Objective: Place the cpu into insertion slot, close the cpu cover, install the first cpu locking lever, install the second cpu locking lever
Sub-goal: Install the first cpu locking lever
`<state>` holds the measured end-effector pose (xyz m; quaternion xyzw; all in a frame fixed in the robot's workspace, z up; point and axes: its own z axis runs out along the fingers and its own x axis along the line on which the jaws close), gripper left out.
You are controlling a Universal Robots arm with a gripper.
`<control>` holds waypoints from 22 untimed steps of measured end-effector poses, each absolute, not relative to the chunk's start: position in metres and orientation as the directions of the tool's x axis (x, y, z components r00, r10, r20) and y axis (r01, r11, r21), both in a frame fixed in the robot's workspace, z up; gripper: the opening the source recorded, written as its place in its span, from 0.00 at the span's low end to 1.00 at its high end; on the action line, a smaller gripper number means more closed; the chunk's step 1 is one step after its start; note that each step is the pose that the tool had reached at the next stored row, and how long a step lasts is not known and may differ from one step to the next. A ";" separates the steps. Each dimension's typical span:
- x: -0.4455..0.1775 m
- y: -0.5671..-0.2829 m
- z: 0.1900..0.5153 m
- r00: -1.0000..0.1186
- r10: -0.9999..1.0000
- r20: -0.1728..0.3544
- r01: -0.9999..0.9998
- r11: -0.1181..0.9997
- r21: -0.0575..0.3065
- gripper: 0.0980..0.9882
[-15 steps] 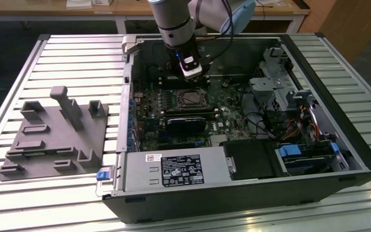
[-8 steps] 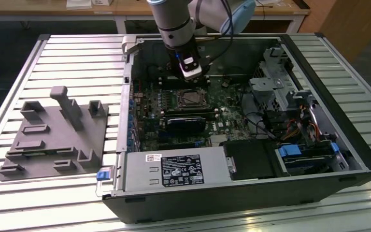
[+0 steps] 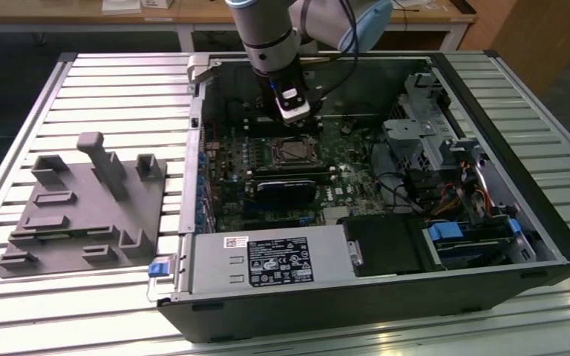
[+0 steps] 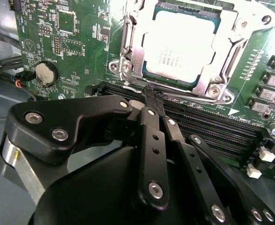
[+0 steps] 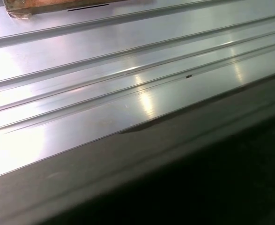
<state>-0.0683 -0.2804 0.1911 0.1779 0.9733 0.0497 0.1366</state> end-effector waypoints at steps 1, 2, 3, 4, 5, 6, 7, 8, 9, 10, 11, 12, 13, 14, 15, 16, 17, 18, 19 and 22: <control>-0.068 -0.280 0.191 -0.899 0.360 -0.248 0.333 0.932 0.145 0.01; -0.068 -0.280 0.192 -0.899 0.360 -0.248 0.333 0.932 0.145 0.01; -0.068 -0.280 0.193 -0.899 0.360 -0.249 0.333 0.932 0.145 0.01; -0.068 -0.280 0.194 -0.899 0.360 -0.248 0.333 0.932 0.145 0.01; -0.068 -0.280 0.194 -0.899 0.360 -0.248 0.333 0.932 0.145 0.01; -0.068 -0.280 0.195 -0.899 0.360 -0.248 0.333 0.932 0.145 0.01; -0.068 -0.280 0.196 -0.899 0.360 -0.248 0.333 0.932 0.145 0.01; -0.068 -0.280 0.196 -0.899 0.360 -0.248 0.333 0.932 0.145 0.01; -0.068 -0.280 0.197 -0.899 0.360 -0.248 0.333 0.932 0.145 0.01; -0.068 -0.280 0.197 -0.899 0.360 -0.248 0.333 0.932 0.145 0.01; -0.068 -0.280 0.197 -0.899 0.360 -0.248 0.333 0.932 0.146 0.01; -0.068 -0.280 0.197 -0.899 0.360 -0.248 0.333 0.932 0.146 0.01; -0.068 -0.280 0.197 -0.899 0.360 -0.248 0.333 0.932 0.146 0.01; -0.068 -0.280 0.197 -0.899 0.360 -0.248 0.333 0.932 0.146 0.01; -0.068 -0.280 0.197 -0.899 0.360 -0.248 0.333 0.932 0.147 0.01; -0.068 -0.280 0.197 -0.899 0.360 -0.247 0.333 0.931 0.147 0.01; -0.068 -0.280 0.197 -0.899 0.360 -0.247 0.333 0.931 0.147 0.01; -0.068 -0.280 0.197 -0.899 0.360 -0.247 0.333 0.931 0.148 0.01; -0.068 -0.280 0.197 -0.899 0.360 -0.247 0.333 0.931 0.148 0.01; -0.068 -0.280 0.197 -0.899 0.361 -0.247 0.333 0.931 0.149 0.01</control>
